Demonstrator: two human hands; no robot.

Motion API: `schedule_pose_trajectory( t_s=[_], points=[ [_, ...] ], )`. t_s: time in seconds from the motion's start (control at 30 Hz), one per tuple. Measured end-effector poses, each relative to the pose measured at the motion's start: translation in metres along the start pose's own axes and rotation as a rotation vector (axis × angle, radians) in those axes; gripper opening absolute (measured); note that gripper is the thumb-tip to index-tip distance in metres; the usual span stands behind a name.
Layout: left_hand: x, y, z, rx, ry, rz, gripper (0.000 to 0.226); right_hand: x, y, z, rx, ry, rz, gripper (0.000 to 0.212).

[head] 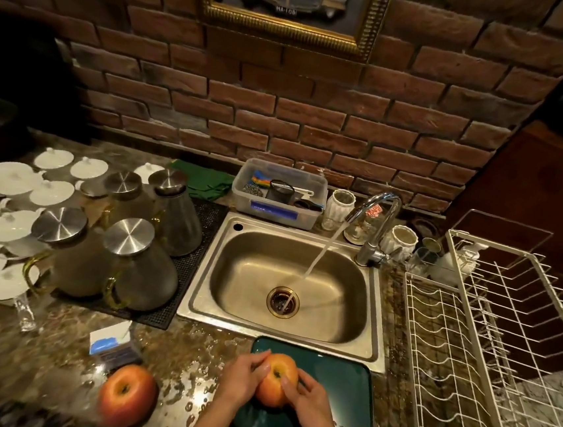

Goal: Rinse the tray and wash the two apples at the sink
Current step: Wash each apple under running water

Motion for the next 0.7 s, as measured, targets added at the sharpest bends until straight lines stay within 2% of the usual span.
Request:
schedule_pose_trajectory(
  t_s=[0.13, 0.2, 0.3, 0.37, 0.47, 0.53, 0.63, 0.7],
  points=[
    [0.004, -0.002, 0.013, -0.085, 0.012, -0.031, 0.045, -0.006, -0.003, 0.007, 0.025, 0.058, -0.018, 0.057],
    [0.006, -0.010, 0.018, -0.089, 0.011, 0.007, 0.047, -0.005, -0.004, -0.003, 0.093, 0.071, 0.000, 0.058],
    [0.016, -0.033, 0.023, -0.002, 0.010, 0.086, 0.039, 0.001, -0.009, -0.044, 0.267, -0.028, 0.112, 0.053],
    [0.029, -0.057, 0.022, 0.071, 0.023, 0.147, 0.030, 0.005, 0.002, -0.081, 0.372, -0.146, 0.131, 0.044],
    [0.061, -0.103, 0.006, 0.180, 0.015, 0.284, 0.023, 0.010, 0.047, -0.126, 0.406, -0.282, -0.020, 0.035],
    [0.087, -0.135, -0.015, 0.212, -0.018, 0.418, 0.018, 0.013, 0.085, -0.142, 0.380, -0.294, -0.166, 0.028],
    [0.125, -0.173, -0.058, 0.277, -0.082, 0.576, 0.009, 0.010, 0.139, -0.140, 0.343, -0.206, -0.379, 0.010],
    [0.142, -0.188, -0.091, 0.344, -0.114, 0.632, 0.010, 0.004, 0.171, -0.128, 0.345, -0.125, -0.470, 0.016]
  ],
)
Point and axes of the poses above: each hand's wrist, its own x-axis away from the middle knuckle, its own y-axis out of the palm, z = x × y, the point moved 9 cm from there along -x, towards the middle knuckle, and after that the axes turned 7 degrees about -z, right-handed, at the moved point
